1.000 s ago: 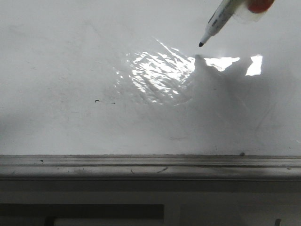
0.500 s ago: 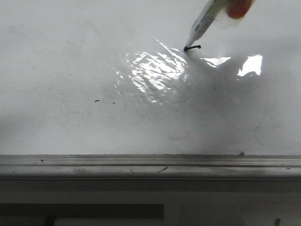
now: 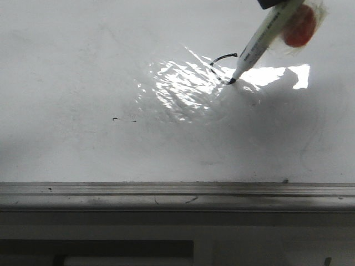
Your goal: Write number 9 on whiteboard
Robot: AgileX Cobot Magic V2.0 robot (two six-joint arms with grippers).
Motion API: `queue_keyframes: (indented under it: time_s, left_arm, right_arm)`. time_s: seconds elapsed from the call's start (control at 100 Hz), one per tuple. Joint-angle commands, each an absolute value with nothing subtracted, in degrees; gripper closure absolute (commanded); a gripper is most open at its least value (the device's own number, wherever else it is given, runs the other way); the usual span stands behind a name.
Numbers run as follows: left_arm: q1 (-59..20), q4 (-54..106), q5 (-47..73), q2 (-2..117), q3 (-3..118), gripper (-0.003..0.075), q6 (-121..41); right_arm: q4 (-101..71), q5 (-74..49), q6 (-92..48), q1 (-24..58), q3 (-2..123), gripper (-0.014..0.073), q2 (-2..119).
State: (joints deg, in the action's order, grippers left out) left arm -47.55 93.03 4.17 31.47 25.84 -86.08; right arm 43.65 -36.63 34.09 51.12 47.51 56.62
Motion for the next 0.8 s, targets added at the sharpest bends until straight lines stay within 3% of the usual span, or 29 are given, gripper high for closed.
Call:
queue_keyframes:
  time_s: [0.0, 0.39, 0.56, 0.79]
  left_arm:
    - [-47.7, 93.1, 5.2, 31.7, 27.4, 0.0741, -85.8]
    - [-47.7, 93.1, 5.2, 31.7, 27.3, 0.0741, -85.8]
    - [-47.7, 93.1, 5.3, 31.7, 27.3, 0.0741, -85.8]
    - [-47.7, 93.1, 5.4, 31.7, 27.3, 0.0741, -85.8]
  right_arm:
    - [50.3, -39.2, 33.7, 50.6, 50.3, 0.0636, 56.1]
    - [51.5, -40.2, 33.7, 50.6, 52.9, 0.0636, 57.7]
    - [43.8, -42.6, 33.7, 51.5, 52.8, 0.0636, 57.7]
    - [38.1, -43.6, 35.6, 59.3, 46.5, 0.0636, 57.7]
